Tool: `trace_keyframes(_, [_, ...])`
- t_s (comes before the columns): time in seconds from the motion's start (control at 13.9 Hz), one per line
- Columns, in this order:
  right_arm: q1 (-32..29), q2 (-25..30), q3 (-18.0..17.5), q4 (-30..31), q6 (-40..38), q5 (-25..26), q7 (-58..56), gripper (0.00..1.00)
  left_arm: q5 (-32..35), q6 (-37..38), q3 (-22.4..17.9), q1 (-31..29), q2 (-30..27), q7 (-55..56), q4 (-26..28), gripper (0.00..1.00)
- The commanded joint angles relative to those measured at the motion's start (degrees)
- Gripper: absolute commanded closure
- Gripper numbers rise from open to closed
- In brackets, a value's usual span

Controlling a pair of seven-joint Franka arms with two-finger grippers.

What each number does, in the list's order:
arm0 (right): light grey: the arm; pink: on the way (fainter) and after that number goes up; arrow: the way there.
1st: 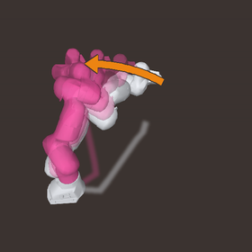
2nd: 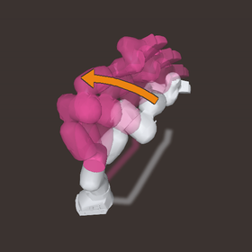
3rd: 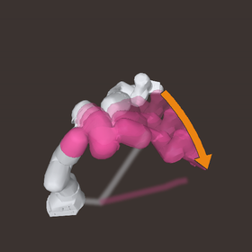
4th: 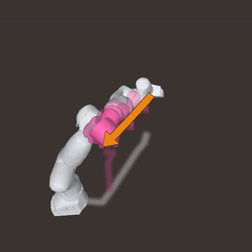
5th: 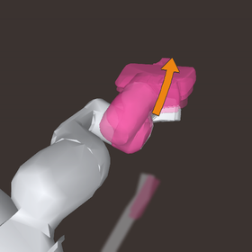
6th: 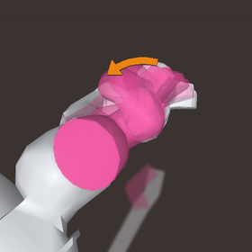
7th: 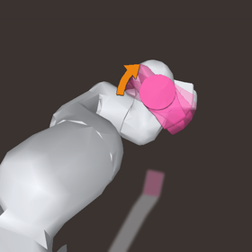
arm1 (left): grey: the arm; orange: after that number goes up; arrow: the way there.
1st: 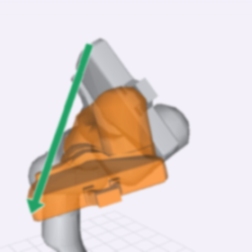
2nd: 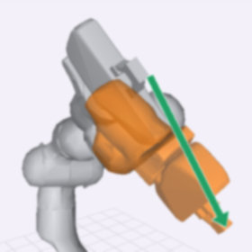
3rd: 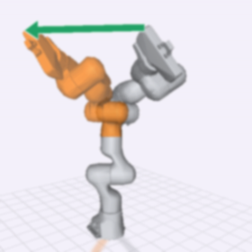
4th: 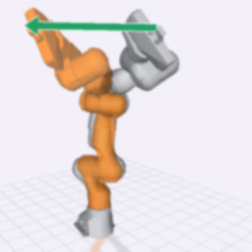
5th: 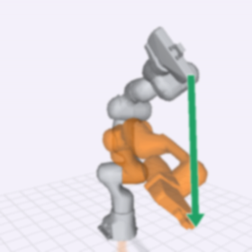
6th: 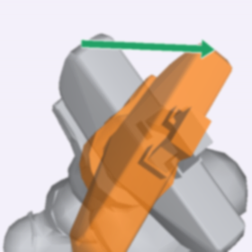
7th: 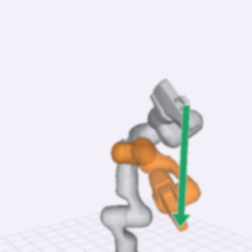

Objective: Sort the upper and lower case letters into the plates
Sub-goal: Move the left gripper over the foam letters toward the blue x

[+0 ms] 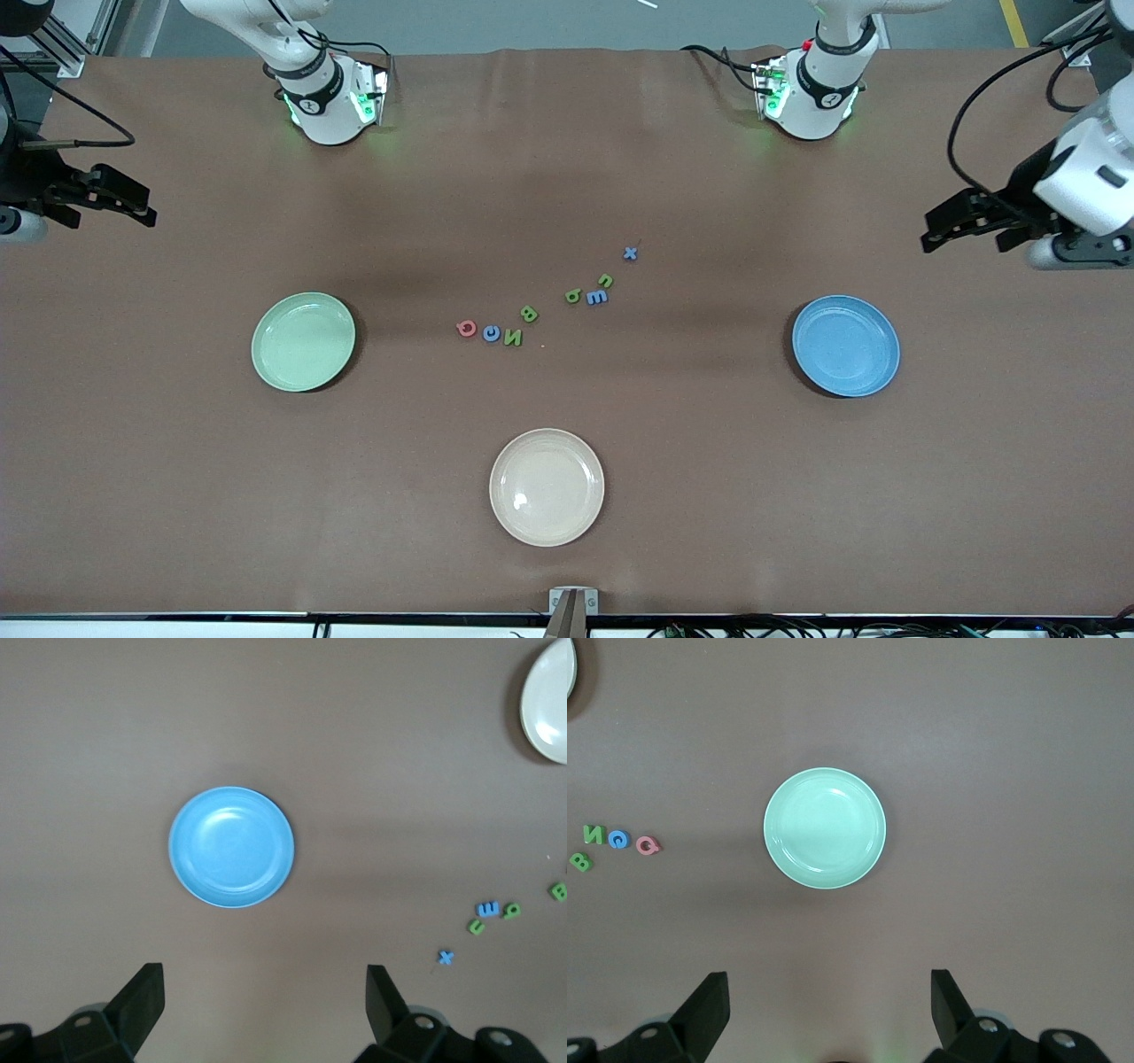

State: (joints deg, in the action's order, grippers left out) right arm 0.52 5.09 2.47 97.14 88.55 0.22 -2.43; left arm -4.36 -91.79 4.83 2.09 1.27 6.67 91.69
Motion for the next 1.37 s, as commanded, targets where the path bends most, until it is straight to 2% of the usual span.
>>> trace_keyframes(0.0, [0.0, 1.7, -0.4, 1.5, 0.0, 0.8, 0.1, 0.0, 0.0, 0.5, 3.9, 0.5, 1.6, 0.4, -0.8, 0.0])
trace_keyframes(0.07, [0.0, 1.7, -0.4, 1.4, 0.0, 0.8, 0.1, 0.0, 0.0, 0.6, 6.1, 0.8, 3.3, 0.5, -1.0, 0.0])
trace_keyframes(0.29, [0.0, 1.7, -0.4, 1.4, 0.0, 0.8, 0.1, 0.0, 0.1, 0.6, 9.4, 1.2, 3.7, 0.7, -1.0, 0.0])
trace_keyframes(0.58, [0.3, 1.7, -0.4, 1.4, 0.0, 0.8, 0.1, 0.0, -0.7, 0.9, 11.4, 0.9, 5.9, 0.6, -0.6, 0.0])
trace_keyframes(0.72, [0.3, 1.6, -0.4, 1.3, 0.0, 0.8, 0.1, 0.0, -0.6, 3.5, 11.8, 1.1, 5.8, 1.0, -0.2, 0.0])
trace_keyframes(0.94, [0.3, 1.5, -0.4, 1.2, -0.1, 0.7, 0.1, 0.0, -1.0, 2.5, 16.9, 0.9, 5.7, 10.6, 2.1, 0.0])
trace_keyframes(1.15, [0.1, 1.5, -0.2, 0.9, -0.2, 0.4, 0.1, 0.0, -1.0, -5.0, 23.7, 1.4, 5.6, 21.7, 7.3, 0.0])
trace_keyframes(1.3, [0.2, 1.3, -0.2, 0.4, -2.0, 0.3, 0.1, 0.0, -1.0, -12.2, 27.3, 1.3, 4.5, 25.5, 12.7, 0.0])
